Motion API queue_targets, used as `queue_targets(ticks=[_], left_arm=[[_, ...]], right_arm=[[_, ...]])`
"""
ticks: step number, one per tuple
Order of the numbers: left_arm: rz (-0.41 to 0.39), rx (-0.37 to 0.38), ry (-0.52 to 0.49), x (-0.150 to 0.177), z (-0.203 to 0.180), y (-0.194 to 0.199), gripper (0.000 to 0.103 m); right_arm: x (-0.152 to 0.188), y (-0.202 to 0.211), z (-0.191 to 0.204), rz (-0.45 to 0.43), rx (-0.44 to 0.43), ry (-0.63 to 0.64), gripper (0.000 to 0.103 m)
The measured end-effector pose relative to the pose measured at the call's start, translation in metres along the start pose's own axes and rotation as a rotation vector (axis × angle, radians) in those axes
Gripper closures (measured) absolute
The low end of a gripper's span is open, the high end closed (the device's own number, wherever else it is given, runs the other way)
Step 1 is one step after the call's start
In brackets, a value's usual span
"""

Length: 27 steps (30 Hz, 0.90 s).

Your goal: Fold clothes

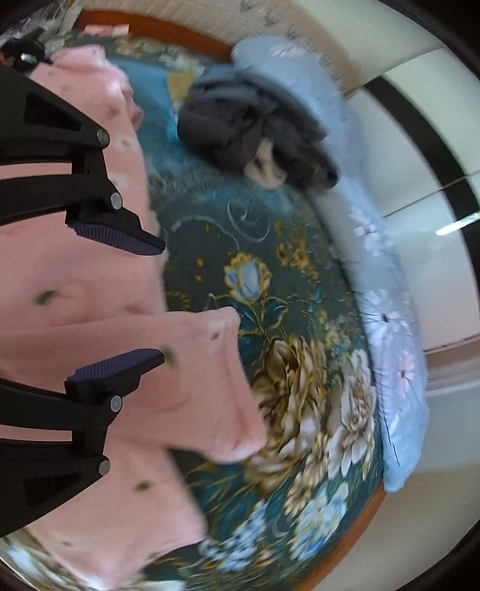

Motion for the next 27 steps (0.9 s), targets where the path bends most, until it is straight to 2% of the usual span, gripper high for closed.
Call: queue_targets(ticks=[4,8,10,11,13,15,17,19,21,27], left_arm=[[-0.007,0.006,-0.022,0.002,0.0,0.001,0.089],[-0.011,0.012,-0.04,0.003,-0.001,0.002,0.089],[-0.015,0.016,-0.061,0.004,-0.002,0.003,0.088],[-0.018,0.019,-0.071,0.005,-0.002,0.003,0.088],[-0.022,0.029,-0.074,0.006,-0.001,0.004,0.088],[-0.02,0.035,-0.073,0.005,-0.001,0.004,0.088],[-0.017,0.041,-0.071,0.005,-0.001,0.004,0.088],[-0.015,0.046,-0.07,0.005,-0.001,0.004,0.089],[-0.013,0.049,-0.069,0.005,-0.001,0.004,0.088],[-0.003,0.06,-0.061,0.006,0.001,0.005,0.088]], right_arm=[[-0.018,-0.042,0.01,0.092,0.091,0.03,0.047],[-0.023,-0.067,0.002,0.156,0.2,0.027,0.046],[-0.024,-0.077,-0.003,0.179,0.248,0.019,0.051],[-0.025,-0.08,-0.006,0.188,0.27,0.013,0.064],[-0.025,-0.08,-0.011,0.194,0.3,-0.004,0.075],[-0.026,-0.076,-0.014,0.196,0.303,-0.009,0.092],[-0.027,-0.063,-0.016,0.172,0.268,-0.031,0.096],[-0.029,-0.045,-0.017,0.127,0.188,-0.06,0.097],[-0.031,-0.012,-0.021,0.051,0.074,-0.1,0.098],[-0.026,0.101,-0.059,-0.223,-0.177,-0.232,0.098]])
Point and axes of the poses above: each gripper's, at about its wrist camera, not at the fingertips, and y roughly against the way its jaws point, z to its left, x to its underside, the point moved 3 cm from there along -y, roughly the way its jaws point, and after that the axes turned 7 degrees about z, right-handed, at the moved point
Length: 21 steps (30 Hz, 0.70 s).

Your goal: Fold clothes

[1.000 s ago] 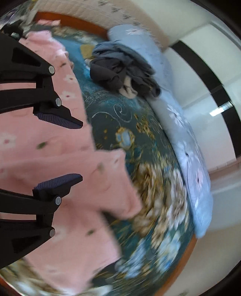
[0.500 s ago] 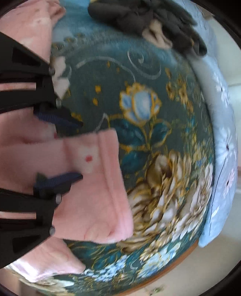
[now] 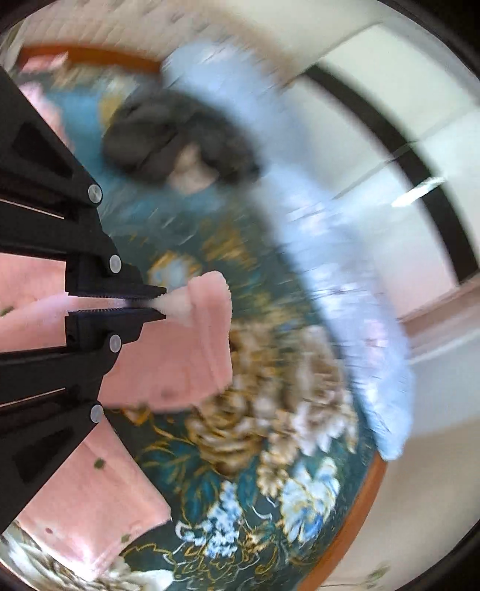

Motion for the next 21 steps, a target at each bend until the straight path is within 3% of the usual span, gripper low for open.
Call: queue_targets(ticks=[3,5,10,13,17,21], left_arm=[[0.002,0.005,0.005,0.0,0.0,0.0,0.089],[0.004,0.008,0.008,0.001,0.0,-0.001,0.088],[0.012,0.015,0.023,0.0,0.001,-0.001,0.088],[0.015,0.006,0.025,0.0,-0.001,-0.001,0.088],[0.022,0.004,0.038,0.0,0.0,0.0,0.088],[0.023,0.004,0.053,0.002,0.0,0.002,0.088]], right_arm=[[0.001,0.055,-0.033,-0.139,-0.118,-0.08,0.098],[0.013,0.07,-0.069,-0.168,-0.12,-0.141,0.098],[0.071,0.055,-0.177,-0.08,0.003,-0.39,0.098],[0.104,0.033,-0.216,-0.013,0.041,-0.51,0.098],[0.119,0.014,-0.225,0.021,0.046,-0.559,0.099],[0.103,0.013,-0.215,0.002,0.044,-0.526,0.098]])
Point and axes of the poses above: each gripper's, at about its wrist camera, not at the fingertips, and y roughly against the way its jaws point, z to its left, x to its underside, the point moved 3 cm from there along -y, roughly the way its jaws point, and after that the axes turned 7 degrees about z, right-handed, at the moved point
